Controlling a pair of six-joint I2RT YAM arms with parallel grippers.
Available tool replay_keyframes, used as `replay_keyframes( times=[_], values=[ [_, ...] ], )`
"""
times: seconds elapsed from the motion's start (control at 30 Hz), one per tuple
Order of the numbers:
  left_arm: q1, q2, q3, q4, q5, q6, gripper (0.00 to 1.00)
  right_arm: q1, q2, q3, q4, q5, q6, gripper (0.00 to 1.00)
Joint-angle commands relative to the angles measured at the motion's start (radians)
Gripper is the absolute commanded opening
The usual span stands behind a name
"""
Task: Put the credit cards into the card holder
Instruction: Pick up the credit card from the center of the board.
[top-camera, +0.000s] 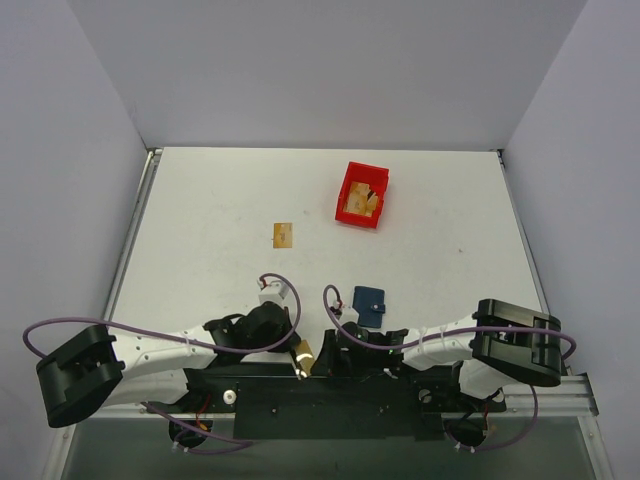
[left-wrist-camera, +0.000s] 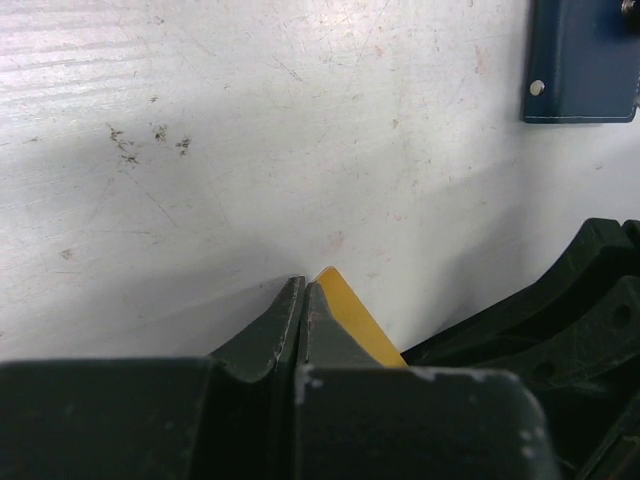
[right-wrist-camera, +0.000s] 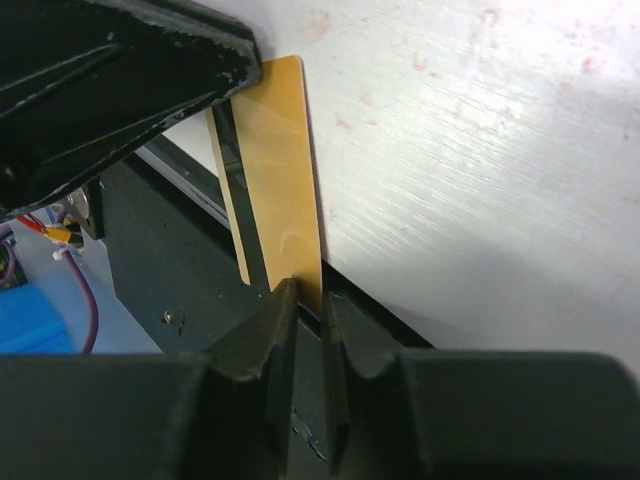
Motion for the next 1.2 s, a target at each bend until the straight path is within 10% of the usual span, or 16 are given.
replay_keyframes(
  times=[0.0,0.3,0.5,0.77,1.17],
  values=[
    [-0.005,0.013,0.006,-0.093,-0.001,0.035,0.00,-0.008,-0.007,0.008,0.031,0.058,-0.068,0.04],
    [0.076,-0.035,0.171,-0.196,0.003,0.109,0.02,-0.049,-0.116,0.032,-0.051,0.035,-0.180,0.00],
    [0.258,-0.101,0.312,-0.219,0.059,0.204,0.53,-0.205,-0.235,0.042,-0.177,-0.056,-0.262,0.00],
    [0.426,-0.116,0.394,-0.077,0.287,0.259,0.59,-0.438,-0.349,0.176,-0.300,-0.193,-0.420,0.00],
    [0.458,-0.162,0.369,0.215,0.471,0.184,0.59,-0.626,-0.390,0.190,0.002,-0.406,-0.252,0.00]
  ],
)
